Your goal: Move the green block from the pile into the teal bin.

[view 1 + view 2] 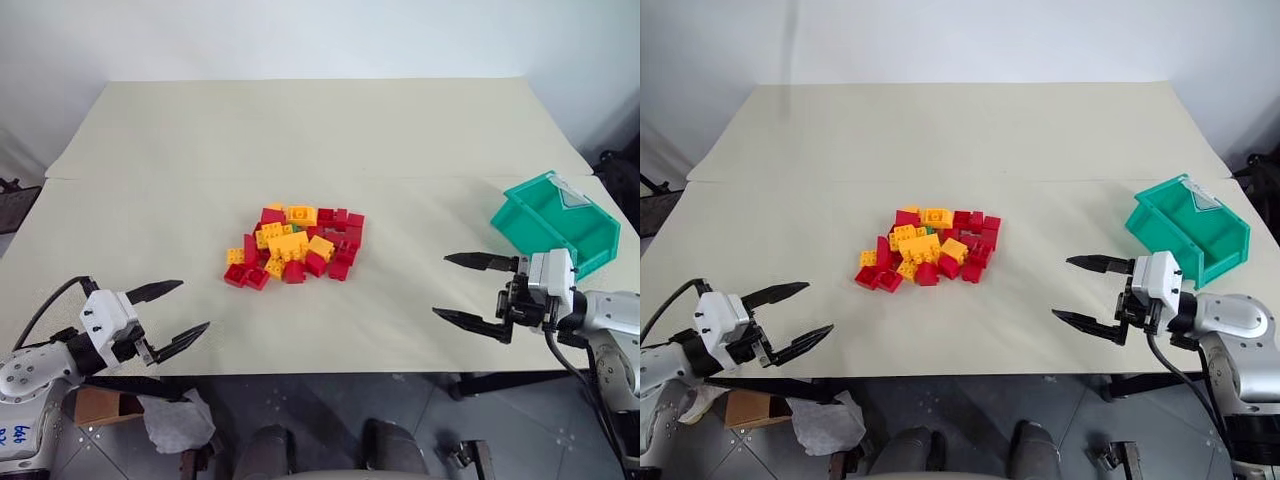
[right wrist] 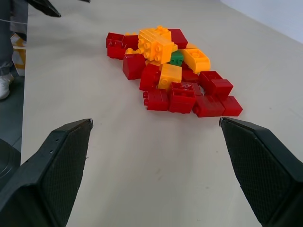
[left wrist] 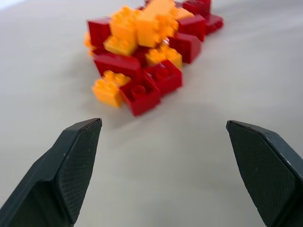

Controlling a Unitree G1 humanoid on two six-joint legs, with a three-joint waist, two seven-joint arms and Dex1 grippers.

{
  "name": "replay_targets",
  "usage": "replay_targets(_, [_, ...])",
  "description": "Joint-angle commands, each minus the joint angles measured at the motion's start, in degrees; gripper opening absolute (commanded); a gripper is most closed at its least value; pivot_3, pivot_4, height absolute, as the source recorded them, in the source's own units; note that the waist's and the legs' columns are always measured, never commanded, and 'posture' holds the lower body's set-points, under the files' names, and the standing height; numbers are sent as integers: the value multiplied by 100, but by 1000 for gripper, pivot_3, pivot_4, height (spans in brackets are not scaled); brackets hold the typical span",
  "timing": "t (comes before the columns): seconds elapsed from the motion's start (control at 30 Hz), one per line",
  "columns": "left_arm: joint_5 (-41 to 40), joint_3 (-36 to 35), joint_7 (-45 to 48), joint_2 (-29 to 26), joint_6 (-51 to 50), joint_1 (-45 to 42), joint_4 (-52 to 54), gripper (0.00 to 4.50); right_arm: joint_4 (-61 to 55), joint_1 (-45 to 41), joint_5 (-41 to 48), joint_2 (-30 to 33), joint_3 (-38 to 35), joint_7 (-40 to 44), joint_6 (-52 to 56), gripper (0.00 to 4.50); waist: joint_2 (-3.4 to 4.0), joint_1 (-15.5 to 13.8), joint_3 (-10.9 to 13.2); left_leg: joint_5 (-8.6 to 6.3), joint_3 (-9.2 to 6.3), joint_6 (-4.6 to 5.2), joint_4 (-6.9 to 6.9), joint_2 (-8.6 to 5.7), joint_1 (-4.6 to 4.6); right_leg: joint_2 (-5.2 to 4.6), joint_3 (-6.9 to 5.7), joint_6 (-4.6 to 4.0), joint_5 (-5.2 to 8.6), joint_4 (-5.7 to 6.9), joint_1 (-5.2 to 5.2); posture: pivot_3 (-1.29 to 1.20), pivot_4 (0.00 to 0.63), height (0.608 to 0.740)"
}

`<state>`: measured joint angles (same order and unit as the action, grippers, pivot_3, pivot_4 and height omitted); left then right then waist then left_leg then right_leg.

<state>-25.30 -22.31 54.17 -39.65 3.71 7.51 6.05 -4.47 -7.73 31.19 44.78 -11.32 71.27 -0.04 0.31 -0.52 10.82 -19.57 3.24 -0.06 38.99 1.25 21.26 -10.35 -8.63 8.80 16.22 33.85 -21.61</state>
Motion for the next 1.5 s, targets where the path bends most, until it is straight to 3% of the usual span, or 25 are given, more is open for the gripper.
replay_targets(0.03, [-180, -112, -149, 1, -175, -18, 333, 4500, -131, 64, -30, -46, -10, 29, -99, 4483, 0, 1, 0, 0, 0, 0, 0, 0, 0, 0, 0, 0, 0, 0, 0, 0, 150, 740])
replay_targets(0.2, [-726, -560, -384, 250, -520, 25, 189, 4500, -733, -379, 380, -550, 174, -565, 473, 4483, 1, 54, 0, 0, 0, -1, 0, 3, -3, 2, 0, 0, 0, 4, 0, 0, 150, 740])
replay_targets(0.33, [-585, -851, -398, 298, -511, 456, -154, 4500, -1076, -624, 455, -818, 326, -815, 705, 4483, 8, 77, 4, -5, 7, -10, -2, 19, -9, 13, 1, -1, 0, 7, -4, 0, 150, 740])
replay_targets(0.43, [-524, -1053, -378, 385, -310, 706, -505, 4500, -1175, -674, 402, -878, 417, -845, 690, 4483, 6, 49, 3, -17, 8, -10, 0, 26, -6, 22, -1, -1, 1, 3, -6, 0, 150, 740])
replay_targets(0.6, [-858, -950, -230, 391, -638, 875, -20, 4500, -1187, -551, 250, -748, 425, -647, 553, 4483, 2, -68, 3, -26, 10, -5, 6, 27, -1, 23, -4, -1, 1, -2, -6, 0, 150, 740])
replay_targets(0.73, [-796, -556, -285, 229, -953, 531, 526, 3646, -1066, -377, 133, -574, 264, -521, 447, 4500, 3, -99, 3, -26, 11, -5, 7, 29, -1, 23, -2, -2, 1, -2, -6, 0, 150, 740])
replay_targets(1.0, [-875, 433, -352, 9, -1752, -465, 1455, 1027, -1012, 99, 111, -373, -107, -533, 353, 4500, 4, -56, 2, -31, 24, -11, 7, 36, -7, 34, 3, -3, 1, -1, -7, 0, 150, 740])
replay_targets(1.1, [-405, 1445, 25, -32, -1719, -1063, 1434, 146, -1084, 247, 93, -380, -210, -592, 305, 4500, 5, -83, 2, -31, 26, -12, 8, 40, -9, 40, 7, -3, 1, -1, -7, 0, 150, 740])
replay_targets(1.3, [429, 2699, 86, 534, -1667, -2542, 205, 44, -1356, 533, 110, -320, -403, -729, 320, 4500, 8, -114, 1, -30, 33, -12, 15, 40, -8, 45, 14, -4, 2, -3, -8, 0, 150, 740])
replay_targets(1.5, [963, 2885, -267, 1271, -1230, -3662, -1331, 44, -1551, 675, 113, -365, -439, -901, 356, 4500, 6, -83, 1, -30, 36, -12, 15, 40, -6, 48, 14, -3, 1, -5, -9, 0, 150, 740])
